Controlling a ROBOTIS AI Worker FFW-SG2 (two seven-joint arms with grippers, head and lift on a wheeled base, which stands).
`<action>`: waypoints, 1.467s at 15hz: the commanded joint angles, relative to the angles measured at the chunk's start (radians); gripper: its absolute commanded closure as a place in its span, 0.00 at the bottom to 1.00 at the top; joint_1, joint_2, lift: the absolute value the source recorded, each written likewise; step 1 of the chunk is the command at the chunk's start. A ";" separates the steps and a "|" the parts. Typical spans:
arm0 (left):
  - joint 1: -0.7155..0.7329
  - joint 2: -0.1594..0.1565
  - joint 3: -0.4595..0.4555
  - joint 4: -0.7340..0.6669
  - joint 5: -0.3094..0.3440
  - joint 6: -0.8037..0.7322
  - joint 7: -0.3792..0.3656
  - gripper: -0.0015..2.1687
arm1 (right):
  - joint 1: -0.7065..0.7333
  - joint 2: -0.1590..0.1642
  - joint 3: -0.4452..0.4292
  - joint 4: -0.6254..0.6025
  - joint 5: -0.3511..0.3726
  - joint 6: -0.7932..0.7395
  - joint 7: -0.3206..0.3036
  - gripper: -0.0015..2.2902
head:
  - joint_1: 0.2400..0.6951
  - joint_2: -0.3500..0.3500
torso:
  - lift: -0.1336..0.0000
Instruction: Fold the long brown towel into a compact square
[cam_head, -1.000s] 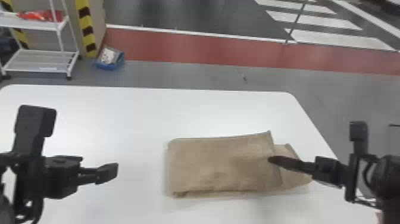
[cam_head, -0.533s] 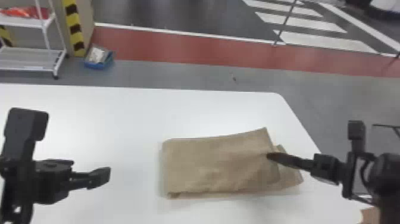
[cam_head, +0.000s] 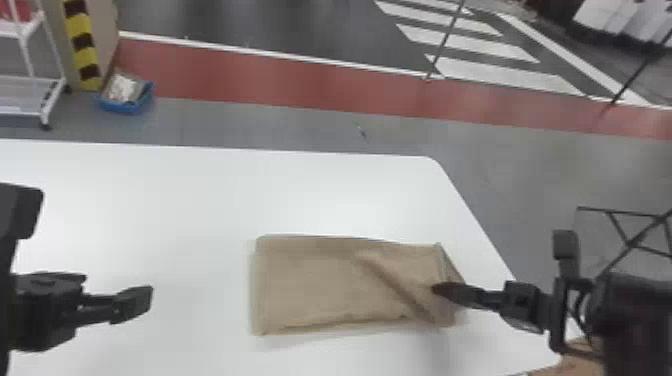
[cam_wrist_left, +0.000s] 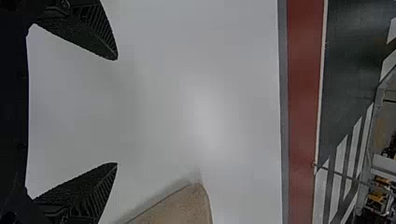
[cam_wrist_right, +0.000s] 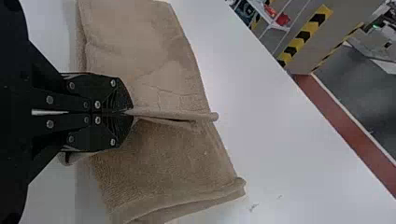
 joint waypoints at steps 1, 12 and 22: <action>0.002 -0.007 -0.002 -0.001 -0.003 0.001 0.000 0.03 | -0.008 -0.006 -0.009 0.020 0.004 0.002 0.000 0.65 | 1.00 0.00 | 0.07; 0.005 -0.007 -0.002 0.001 -0.004 -0.006 -0.002 0.03 | -0.005 -0.078 -0.066 0.028 -0.004 0.002 0.006 0.65 | 1.00 0.00 | 0.07; 0.127 -0.007 -0.017 -0.001 0.158 -0.202 -0.012 0.04 | -0.036 -0.053 -0.102 0.024 -0.142 0.002 0.005 0.65 | 1.00 0.00 | 0.07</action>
